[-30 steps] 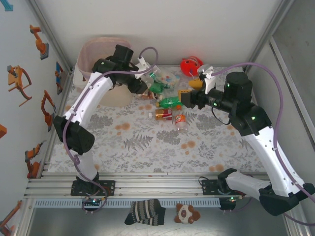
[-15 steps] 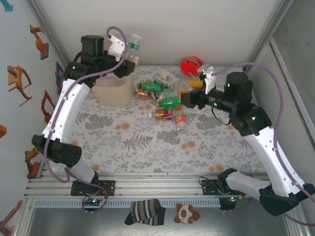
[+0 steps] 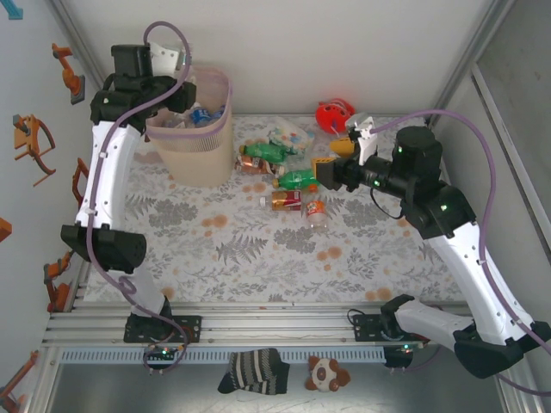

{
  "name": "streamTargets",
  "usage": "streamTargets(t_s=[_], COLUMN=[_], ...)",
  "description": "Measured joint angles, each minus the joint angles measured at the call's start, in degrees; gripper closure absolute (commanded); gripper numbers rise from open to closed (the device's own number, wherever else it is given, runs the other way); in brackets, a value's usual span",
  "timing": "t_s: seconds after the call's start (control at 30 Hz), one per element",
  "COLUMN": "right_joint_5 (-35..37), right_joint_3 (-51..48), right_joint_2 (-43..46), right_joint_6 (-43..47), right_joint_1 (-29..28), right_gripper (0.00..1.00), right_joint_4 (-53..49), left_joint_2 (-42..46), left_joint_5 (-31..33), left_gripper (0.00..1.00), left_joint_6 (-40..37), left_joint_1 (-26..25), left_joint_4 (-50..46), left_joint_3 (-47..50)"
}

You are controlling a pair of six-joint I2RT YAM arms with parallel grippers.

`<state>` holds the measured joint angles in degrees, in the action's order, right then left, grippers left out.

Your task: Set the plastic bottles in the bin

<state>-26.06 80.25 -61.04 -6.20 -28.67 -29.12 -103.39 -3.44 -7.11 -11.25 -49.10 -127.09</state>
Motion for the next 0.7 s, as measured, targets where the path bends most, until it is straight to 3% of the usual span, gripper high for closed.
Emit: streamTargets(t_s=[0.27, 0.7], right_joint_5=[0.04, 0.22], right_joint_3=[0.0, 0.0], right_joint_2=[0.42, 0.85], right_joint_6=[0.02, 0.09], right_joint_1=[-0.04, -0.04], right_gripper=[0.31, 0.31], right_joint_4=[-0.24, -0.72], left_joint_2=[-9.84, -20.11], left_joint_5=[6.49, 9.9], left_gripper=[0.62, 0.63], left_joint_6=[-0.2, -0.22], left_joint_1=[2.82, 6.16], left_joint_4=[-8.26, -15.39], left_joint_3=[-7.76, -13.75])
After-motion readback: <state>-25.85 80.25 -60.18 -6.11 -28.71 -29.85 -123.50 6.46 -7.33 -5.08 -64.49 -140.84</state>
